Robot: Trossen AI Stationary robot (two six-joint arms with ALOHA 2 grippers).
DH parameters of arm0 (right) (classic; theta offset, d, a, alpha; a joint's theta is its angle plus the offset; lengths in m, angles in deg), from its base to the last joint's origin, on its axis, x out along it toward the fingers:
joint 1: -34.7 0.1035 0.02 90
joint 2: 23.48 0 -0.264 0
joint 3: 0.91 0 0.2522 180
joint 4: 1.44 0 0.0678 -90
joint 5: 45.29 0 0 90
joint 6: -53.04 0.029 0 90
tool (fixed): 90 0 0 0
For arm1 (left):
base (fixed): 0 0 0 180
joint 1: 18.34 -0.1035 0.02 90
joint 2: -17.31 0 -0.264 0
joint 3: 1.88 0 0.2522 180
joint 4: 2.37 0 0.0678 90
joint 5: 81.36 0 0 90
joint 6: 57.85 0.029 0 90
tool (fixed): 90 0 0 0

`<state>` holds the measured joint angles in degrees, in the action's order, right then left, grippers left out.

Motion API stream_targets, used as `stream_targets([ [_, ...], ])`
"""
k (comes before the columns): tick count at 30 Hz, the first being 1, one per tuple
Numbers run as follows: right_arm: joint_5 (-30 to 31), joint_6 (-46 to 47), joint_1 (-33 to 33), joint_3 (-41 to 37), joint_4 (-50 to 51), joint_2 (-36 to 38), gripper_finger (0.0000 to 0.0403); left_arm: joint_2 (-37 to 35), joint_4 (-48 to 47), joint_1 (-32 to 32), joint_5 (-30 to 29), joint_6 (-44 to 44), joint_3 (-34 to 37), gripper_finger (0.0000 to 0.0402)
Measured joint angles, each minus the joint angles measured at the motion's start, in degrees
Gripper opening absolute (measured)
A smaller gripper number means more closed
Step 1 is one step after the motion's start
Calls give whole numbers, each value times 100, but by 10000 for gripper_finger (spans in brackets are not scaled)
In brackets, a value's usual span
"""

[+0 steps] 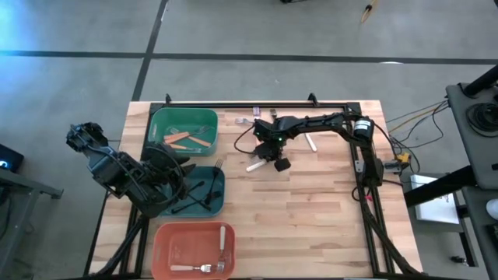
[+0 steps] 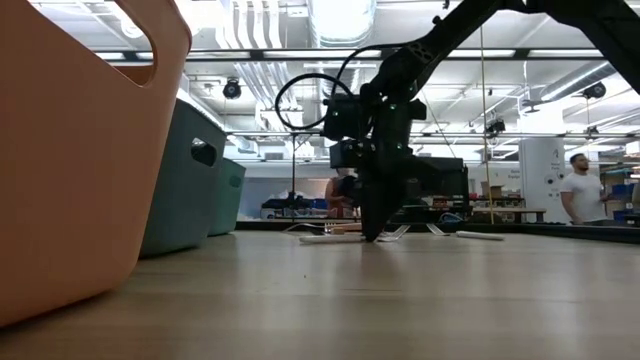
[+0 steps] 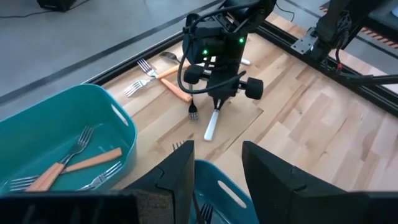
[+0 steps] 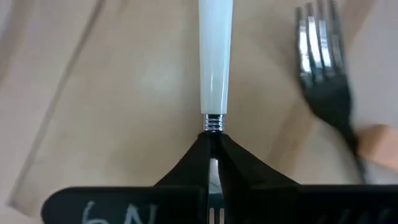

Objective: Sort silverware by color (type)
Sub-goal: Put the white fork into the orange bin

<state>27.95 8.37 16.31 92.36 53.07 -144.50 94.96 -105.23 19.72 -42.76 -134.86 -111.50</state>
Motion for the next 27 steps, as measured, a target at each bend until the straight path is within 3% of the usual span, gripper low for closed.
stream_targets([
  [5, -322, 226, 4, -33, 114, -4, 13, 43, -2, 0, 130, 0, 0, 118],
  [17, -424, 764, 13, -36, 186, -31, 10, 224, 73, 0, 149, 96, 32, 118],
  [27, -1702, 919, -41, -105, 572, 749, 8, 253, 217, 0, 146, 268, 32, 118],
])
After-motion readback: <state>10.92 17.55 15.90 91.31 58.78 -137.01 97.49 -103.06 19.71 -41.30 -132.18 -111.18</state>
